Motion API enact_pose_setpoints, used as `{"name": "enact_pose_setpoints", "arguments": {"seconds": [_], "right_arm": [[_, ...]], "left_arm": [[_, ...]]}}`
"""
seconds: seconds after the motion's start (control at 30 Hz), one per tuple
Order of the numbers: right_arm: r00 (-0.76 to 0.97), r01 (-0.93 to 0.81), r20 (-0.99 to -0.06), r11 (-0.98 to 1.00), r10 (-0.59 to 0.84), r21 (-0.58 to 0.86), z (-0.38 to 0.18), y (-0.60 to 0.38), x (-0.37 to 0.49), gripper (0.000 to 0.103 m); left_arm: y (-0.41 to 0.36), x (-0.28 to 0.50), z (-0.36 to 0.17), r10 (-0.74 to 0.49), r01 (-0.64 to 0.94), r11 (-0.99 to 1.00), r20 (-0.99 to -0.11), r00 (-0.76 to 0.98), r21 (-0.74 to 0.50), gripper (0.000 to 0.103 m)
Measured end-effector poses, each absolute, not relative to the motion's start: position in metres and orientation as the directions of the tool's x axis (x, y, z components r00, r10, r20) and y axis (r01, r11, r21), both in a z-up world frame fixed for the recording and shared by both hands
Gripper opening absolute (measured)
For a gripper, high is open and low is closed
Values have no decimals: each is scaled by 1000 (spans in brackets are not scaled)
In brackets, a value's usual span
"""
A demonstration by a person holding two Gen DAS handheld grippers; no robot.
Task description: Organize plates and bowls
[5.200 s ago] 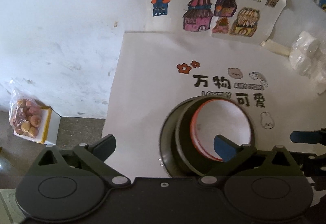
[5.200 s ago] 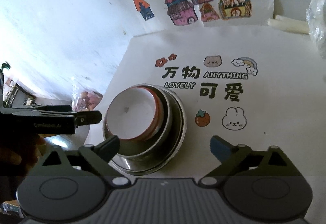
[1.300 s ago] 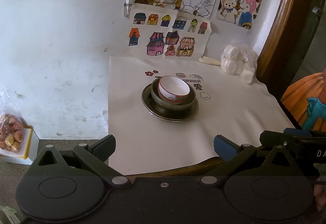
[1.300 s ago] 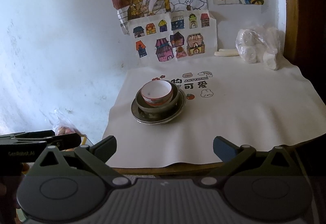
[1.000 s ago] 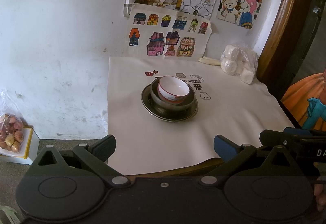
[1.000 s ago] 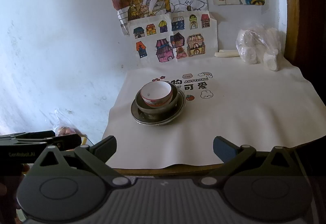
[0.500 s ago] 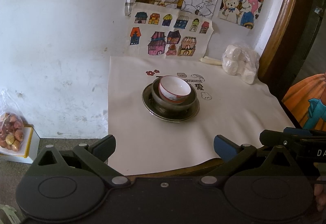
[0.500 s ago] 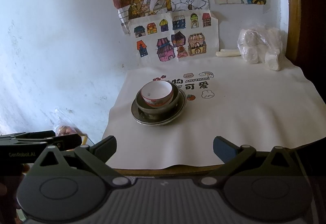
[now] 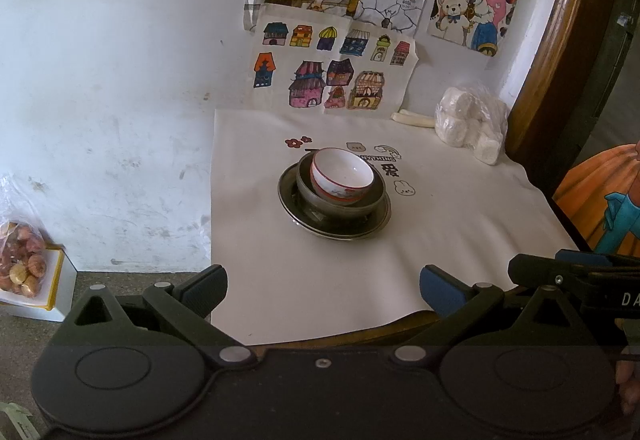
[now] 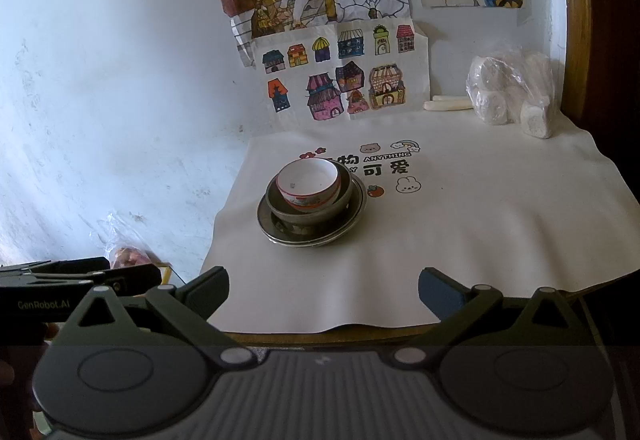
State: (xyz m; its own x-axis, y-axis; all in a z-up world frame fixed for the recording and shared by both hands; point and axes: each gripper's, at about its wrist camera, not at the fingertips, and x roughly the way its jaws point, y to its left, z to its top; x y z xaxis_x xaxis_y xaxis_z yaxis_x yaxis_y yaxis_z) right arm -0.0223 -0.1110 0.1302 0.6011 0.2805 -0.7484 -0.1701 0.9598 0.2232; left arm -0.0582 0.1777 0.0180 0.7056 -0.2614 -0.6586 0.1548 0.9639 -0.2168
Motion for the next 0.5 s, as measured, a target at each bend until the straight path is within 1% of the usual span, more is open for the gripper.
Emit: {"name": "enact_pose_setpoints", "arguments": {"seconds": [0.5], "right_arm": [[599,-170,-750,960,282,224,128,-110,-22,103]], "left_arm": [[177,-58,18,-249,143,967,-662,707,-211,102]]}}
